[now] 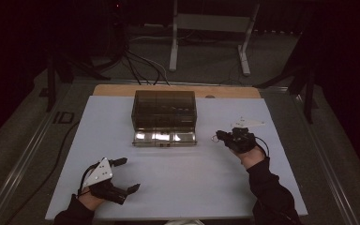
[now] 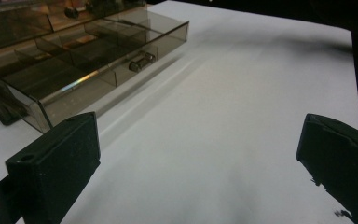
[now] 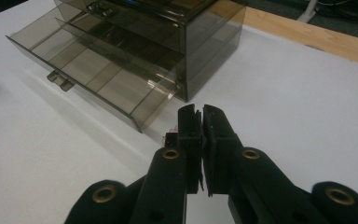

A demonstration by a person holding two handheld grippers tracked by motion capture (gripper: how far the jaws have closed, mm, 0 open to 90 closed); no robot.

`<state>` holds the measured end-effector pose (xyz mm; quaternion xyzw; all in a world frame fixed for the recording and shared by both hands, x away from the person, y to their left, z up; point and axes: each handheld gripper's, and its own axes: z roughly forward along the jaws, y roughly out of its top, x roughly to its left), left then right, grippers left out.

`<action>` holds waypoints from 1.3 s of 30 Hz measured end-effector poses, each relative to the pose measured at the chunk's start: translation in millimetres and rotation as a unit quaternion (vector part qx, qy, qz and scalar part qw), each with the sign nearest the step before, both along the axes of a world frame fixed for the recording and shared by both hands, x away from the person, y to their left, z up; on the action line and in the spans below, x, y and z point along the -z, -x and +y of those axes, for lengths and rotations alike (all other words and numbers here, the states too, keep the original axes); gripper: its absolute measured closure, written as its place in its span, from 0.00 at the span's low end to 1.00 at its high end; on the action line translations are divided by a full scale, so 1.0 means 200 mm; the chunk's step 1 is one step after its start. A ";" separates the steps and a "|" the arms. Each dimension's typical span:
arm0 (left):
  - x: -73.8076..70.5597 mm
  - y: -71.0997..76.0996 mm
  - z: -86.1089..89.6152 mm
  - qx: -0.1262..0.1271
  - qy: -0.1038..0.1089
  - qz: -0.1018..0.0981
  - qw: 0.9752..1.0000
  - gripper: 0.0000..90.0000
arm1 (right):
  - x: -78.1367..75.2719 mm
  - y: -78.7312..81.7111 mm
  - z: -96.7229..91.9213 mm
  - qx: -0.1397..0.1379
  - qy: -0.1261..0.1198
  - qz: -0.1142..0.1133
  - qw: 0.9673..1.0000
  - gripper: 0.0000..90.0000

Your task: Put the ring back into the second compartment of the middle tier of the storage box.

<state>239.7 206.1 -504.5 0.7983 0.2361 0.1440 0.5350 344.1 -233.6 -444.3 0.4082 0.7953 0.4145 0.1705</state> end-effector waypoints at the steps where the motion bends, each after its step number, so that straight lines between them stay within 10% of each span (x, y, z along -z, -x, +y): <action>1: 0.00 0.00 0.00 -0.001 -0.003 0.002 1.000 0.01 | -0.01 -0.01 0.01 -0.004 -0.002 -0.001 1.000 0.96; 39: 0.00 0.00 0.00 0.001 -0.002 0.000 1.000 0.01 | -0.09 -0.09 0.30 -0.056 -0.019 -0.020 0.998 0.96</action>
